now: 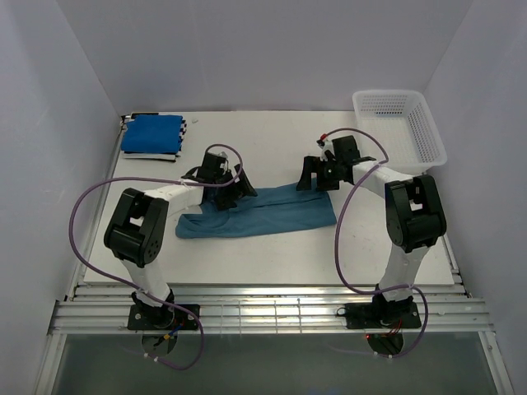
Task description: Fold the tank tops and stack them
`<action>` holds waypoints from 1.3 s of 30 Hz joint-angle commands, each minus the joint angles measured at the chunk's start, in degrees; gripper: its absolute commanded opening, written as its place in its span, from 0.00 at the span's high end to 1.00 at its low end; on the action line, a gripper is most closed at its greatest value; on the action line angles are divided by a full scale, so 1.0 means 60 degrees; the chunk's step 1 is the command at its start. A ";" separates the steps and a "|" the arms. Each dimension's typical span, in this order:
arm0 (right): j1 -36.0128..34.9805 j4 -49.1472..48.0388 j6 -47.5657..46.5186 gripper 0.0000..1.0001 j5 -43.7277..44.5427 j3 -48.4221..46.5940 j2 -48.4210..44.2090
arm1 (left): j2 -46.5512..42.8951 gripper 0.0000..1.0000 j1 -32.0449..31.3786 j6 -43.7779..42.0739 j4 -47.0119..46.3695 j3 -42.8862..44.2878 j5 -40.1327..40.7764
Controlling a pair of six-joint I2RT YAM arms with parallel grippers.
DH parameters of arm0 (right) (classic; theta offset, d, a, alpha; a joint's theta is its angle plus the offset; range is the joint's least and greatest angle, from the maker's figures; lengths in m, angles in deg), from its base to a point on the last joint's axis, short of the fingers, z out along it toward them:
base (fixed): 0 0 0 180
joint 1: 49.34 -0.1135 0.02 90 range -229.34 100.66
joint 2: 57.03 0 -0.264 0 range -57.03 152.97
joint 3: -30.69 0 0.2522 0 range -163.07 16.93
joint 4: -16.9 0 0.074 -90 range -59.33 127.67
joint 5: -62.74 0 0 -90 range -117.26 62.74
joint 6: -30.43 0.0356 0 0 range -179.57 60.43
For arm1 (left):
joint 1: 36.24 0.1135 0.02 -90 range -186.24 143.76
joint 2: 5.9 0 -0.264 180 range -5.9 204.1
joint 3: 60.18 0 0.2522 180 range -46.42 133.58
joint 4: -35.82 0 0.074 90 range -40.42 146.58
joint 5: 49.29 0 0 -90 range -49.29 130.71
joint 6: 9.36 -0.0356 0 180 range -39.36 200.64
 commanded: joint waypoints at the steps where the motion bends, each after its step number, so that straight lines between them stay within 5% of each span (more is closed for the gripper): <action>1: 0.0017 -0.0482 0.0053 0.10 -0.0150 0.0320 0.0177 | -0.0365 0.02 -0.0033 0.0139 0.0355 -0.0644 0.0363; 12: -0.0173 -0.1581 0.1091 0.10 0.0377 0.3747 -0.1506 | 0.1448 0.02 -0.0033 0.0184 0.0605 0.0671 0.0907; 21: -0.1856 -0.2139 0.3463 0.10 0.1532 0.6881 -0.4347 | 0.4159 0.02 -0.0047 -0.1648 0.0882 0.4582 -0.0689; 29: -0.3904 -0.3161 0.6405 0.10 0.1448 0.7777 -0.5404 | 0.5991 0.02 -0.0384 -0.1795 0.1205 0.6854 -0.1262; 39: -0.5695 -0.4538 0.8356 0.10 0.1857 0.7090 -0.3882 | 0.6446 0.02 -0.0472 -0.2058 0.0883 0.7455 -0.1306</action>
